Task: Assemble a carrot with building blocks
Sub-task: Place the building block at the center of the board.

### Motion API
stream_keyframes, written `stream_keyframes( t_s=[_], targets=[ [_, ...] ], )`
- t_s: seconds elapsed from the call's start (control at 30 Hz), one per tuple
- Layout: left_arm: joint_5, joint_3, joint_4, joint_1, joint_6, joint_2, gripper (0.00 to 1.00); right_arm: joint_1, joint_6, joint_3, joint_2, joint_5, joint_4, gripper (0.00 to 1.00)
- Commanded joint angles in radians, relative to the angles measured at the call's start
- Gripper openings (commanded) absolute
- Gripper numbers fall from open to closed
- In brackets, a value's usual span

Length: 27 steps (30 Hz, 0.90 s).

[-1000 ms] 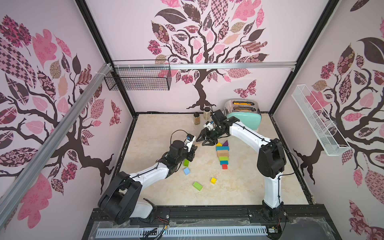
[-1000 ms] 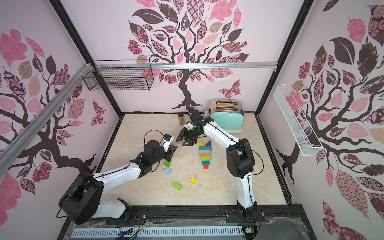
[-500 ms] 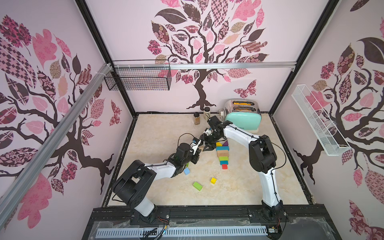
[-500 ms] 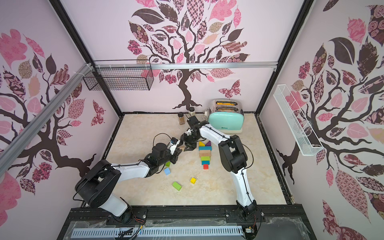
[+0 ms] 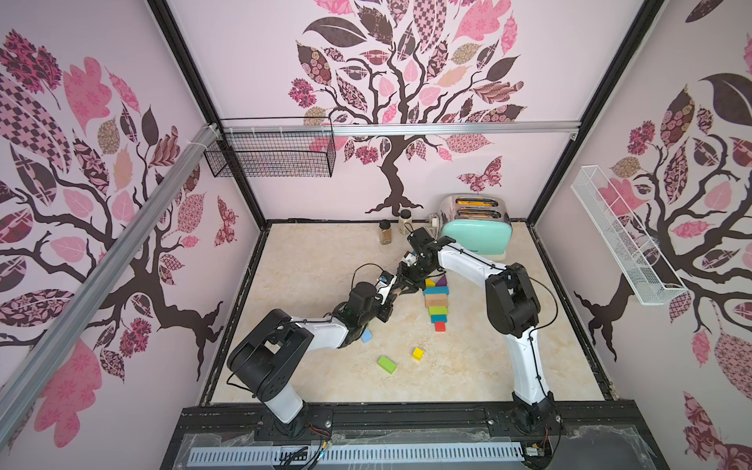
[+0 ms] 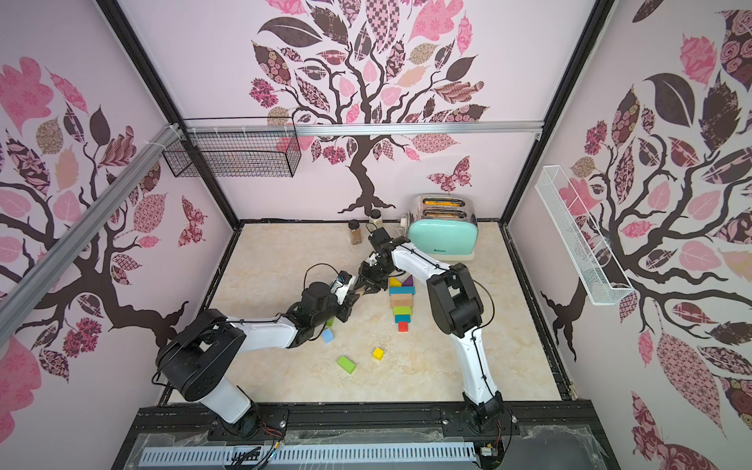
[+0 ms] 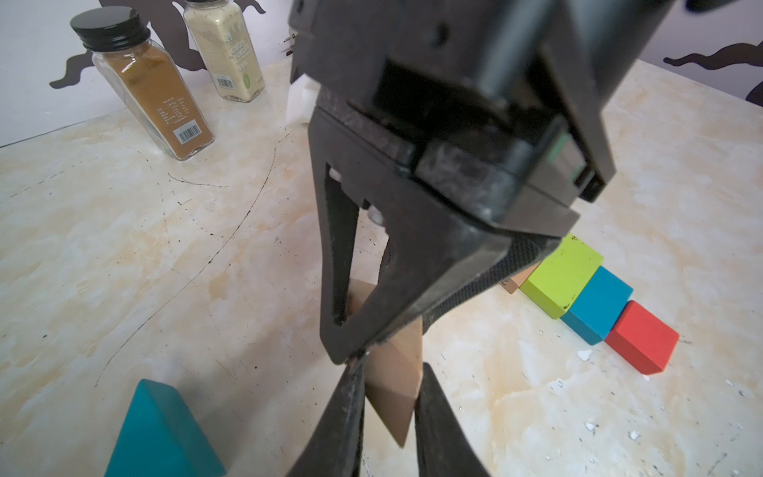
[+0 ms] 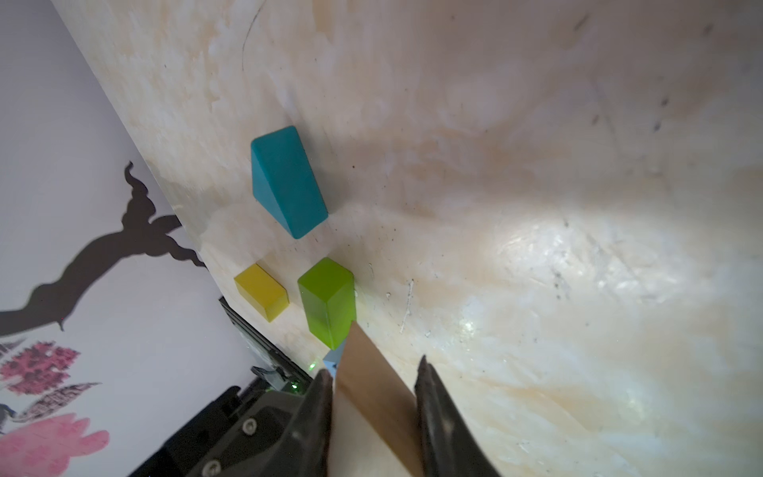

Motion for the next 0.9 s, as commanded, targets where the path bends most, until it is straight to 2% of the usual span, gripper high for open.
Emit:
stream_keyframes(
  t_s=[0.0,0.23,0.47,0.7,0.87],
  targets=[
    [-0.025,0.015,0.017,0.001,-0.004,0.022,0.28,0.001,-0.02,0.037,-0.012,-0.009,-0.027,0.18],
    [-0.028,0.038,-0.029,0.0,-0.029,0.048,0.4,0.002,-0.049,0.069,-0.005,0.053,-0.056,0.15],
    [-0.03,0.037,-0.085,0.001,-0.078,0.005,0.61,0.013,-0.133,0.143,0.025,0.222,-0.132,0.14],
    [-0.099,0.033,-0.304,0.005,-0.153,-0.187,0.73,0.053,-0.212,0.242,0.081,0.396,-0.199,0.14],
    [-0.102,0.056,-0.54,0.062,-0.263,-0.335,0.74,0.096,-0.228,0.332,0.155,0.477,-0.238,0.15]
  ],
)
